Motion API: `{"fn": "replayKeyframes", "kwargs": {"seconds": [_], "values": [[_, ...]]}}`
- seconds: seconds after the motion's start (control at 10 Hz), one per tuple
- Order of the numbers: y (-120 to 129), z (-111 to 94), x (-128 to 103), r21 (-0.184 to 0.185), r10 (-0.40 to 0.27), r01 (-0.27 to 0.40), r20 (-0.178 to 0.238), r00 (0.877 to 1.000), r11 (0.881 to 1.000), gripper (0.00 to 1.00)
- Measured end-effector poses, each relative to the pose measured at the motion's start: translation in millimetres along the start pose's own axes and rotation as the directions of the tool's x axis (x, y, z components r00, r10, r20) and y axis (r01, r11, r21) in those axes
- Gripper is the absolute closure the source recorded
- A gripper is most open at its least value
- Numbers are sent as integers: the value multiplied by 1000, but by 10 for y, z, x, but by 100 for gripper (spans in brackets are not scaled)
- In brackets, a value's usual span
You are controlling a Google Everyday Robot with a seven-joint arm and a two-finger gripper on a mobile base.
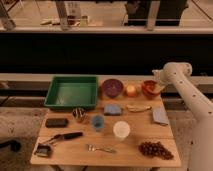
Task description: Place pepper in red bowl
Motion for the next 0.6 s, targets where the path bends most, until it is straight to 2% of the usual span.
{"fn": "replayKeyframes", "kwargs": {"seconds": [0.2,0.6], "values": [[-34,-70,-50,22,-2,2,6,1000,1000,20],[-264,-532,-196,97,7,-8,5,1000,995,20]]}}
